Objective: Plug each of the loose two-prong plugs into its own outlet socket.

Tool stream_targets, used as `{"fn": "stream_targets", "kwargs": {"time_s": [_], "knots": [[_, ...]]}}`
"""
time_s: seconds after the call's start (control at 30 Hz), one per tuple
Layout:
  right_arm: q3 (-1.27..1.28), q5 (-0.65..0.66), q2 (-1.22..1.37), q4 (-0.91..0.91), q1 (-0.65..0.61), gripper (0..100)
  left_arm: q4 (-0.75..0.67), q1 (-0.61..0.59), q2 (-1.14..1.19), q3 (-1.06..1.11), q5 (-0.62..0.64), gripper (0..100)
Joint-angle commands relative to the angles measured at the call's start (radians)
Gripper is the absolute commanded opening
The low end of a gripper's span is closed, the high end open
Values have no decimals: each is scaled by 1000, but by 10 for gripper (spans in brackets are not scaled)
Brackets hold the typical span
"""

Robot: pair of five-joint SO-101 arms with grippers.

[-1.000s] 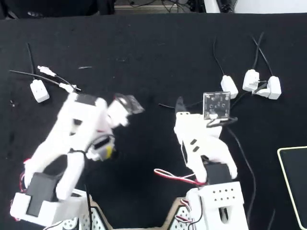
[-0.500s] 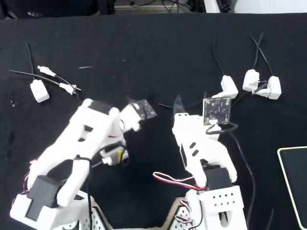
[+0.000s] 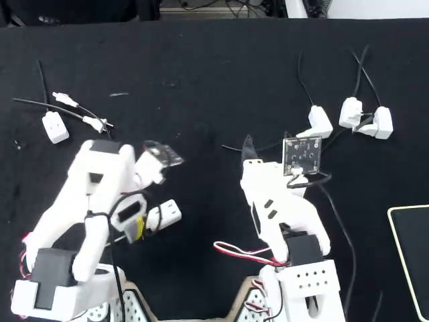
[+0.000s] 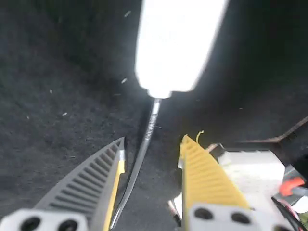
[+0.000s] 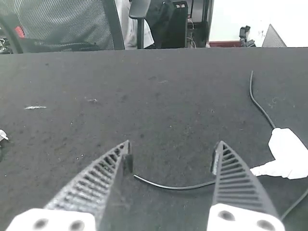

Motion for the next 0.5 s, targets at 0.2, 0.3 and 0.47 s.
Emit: {"fn": "stream_targets", "kwargs": {"time_s": [0.2,0.3,0.47], "knots": [[-7,-5,-21,5,-21,254,-245,-177,-32,82,-18,180],[-7,-5,-21,5,-25,254,-336,-225,-32,71,-15,180],[-5,-3,-13,6,-71,254,-399,-248,-32,71,-14,180]]}}
